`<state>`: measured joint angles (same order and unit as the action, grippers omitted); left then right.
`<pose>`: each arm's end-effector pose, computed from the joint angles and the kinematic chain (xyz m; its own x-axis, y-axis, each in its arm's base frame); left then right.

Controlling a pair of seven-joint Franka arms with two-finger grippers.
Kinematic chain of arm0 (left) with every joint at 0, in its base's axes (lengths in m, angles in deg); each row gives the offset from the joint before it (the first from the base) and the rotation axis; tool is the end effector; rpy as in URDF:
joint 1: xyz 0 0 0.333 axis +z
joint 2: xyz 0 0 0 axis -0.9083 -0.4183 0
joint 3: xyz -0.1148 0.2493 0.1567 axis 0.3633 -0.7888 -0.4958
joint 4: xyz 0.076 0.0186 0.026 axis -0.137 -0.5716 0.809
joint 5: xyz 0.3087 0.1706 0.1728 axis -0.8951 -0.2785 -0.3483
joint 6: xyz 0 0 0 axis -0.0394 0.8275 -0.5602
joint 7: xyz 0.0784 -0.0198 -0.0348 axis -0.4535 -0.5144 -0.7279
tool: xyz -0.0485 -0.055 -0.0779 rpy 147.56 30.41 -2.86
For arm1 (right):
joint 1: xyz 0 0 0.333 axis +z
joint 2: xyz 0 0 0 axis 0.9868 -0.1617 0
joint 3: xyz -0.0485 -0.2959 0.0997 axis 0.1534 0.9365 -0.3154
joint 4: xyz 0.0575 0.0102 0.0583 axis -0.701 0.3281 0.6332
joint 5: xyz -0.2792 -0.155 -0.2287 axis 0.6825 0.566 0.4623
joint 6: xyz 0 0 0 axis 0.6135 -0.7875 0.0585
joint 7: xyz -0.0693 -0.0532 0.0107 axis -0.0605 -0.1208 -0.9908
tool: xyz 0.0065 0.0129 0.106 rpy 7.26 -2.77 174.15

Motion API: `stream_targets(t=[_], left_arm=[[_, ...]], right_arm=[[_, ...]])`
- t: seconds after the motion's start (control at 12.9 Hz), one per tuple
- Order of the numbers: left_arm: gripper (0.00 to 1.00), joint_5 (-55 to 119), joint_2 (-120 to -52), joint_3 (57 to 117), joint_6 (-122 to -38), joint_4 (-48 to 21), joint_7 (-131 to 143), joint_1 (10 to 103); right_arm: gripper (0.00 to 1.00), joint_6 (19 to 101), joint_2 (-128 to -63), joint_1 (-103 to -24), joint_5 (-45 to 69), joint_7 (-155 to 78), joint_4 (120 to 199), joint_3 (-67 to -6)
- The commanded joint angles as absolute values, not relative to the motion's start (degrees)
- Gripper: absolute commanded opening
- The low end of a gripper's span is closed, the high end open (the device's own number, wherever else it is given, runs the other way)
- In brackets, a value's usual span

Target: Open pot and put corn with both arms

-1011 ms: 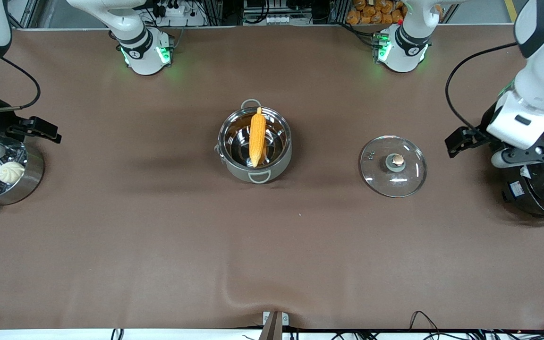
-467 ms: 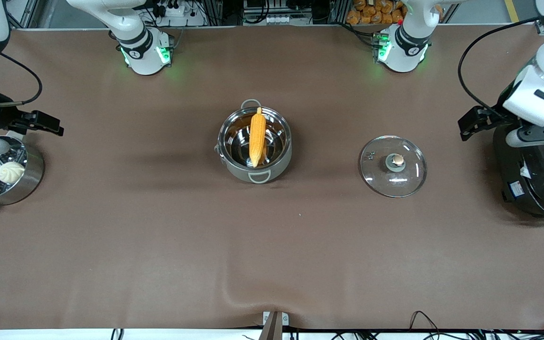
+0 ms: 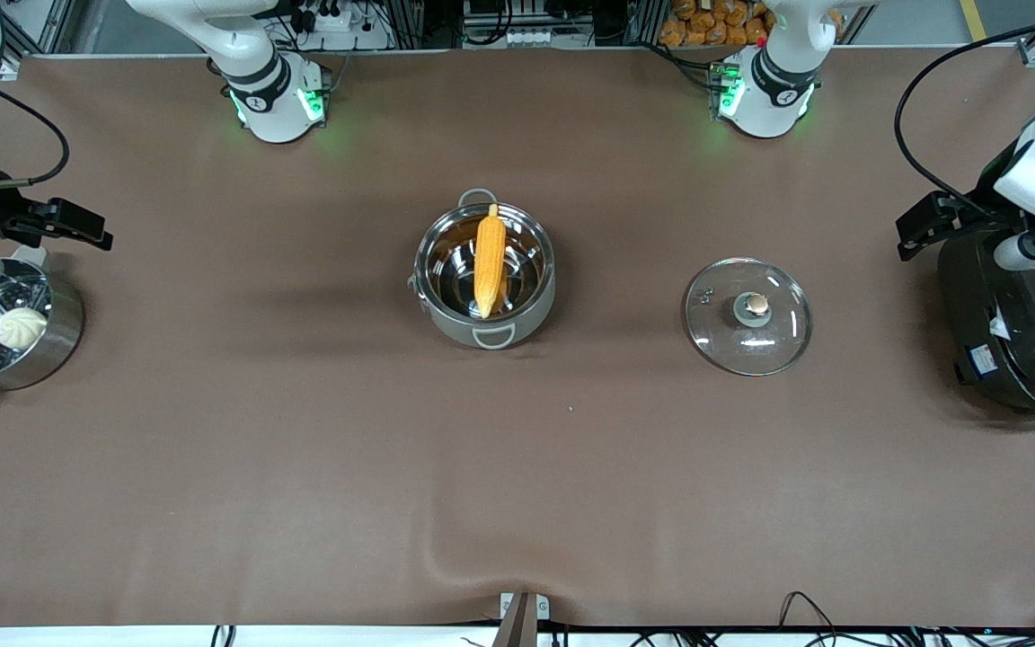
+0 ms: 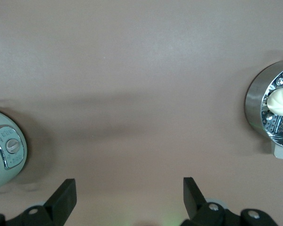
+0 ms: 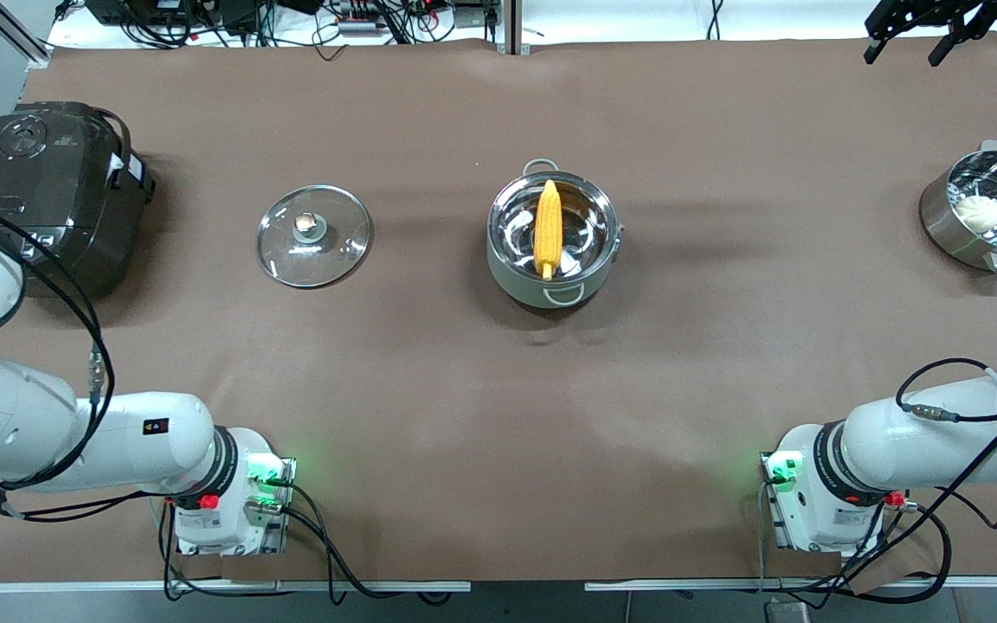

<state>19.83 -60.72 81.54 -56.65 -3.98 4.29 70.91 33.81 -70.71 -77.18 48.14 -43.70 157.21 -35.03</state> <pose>0.5589 -0.0646 0.6246 0.9985 0.0117 0.0541 0.0142 -0.9989 -0.0457 0.5426 -0.0296 0.5789 0.9919 -0.0623 -0.1111 -0.0652 -0.9976 -0.0224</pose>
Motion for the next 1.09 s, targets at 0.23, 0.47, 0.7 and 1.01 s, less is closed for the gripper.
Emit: stream_targets(t=[0.23, 0.47, 0.7, 1.01], left_arm=[[1.0, 20.95, -57.82, 81.87, -53.47, -5.87, 6.81, 71.16], [1.0, 20.95, -56.51, 81.87, -53.73, -7.53, 6.99, 71.33], [1.0, 20.95, -56.76, 81.78, -53.82, -7.28, 7.08, 71.51], [1.0, 20.86, -56.94, 81.51, -53.82, -6.84, 7.34, 71.51]], right_arm=[[1.0, 32.93, -70.03, -76.83, 47.51, -44.09, 156.79, -34.91], [1.0, 32.93, -70.12, -76.83, 47.51, -44.09, 156.79, -34.91], [1.0, 32.93, -70.12, -76.83, 47.51, -44.0, 156.7, -34.91], [1.0, 32.93, -70.03, -76.83, 47.51, -44.0, 156.79, -34.91]])
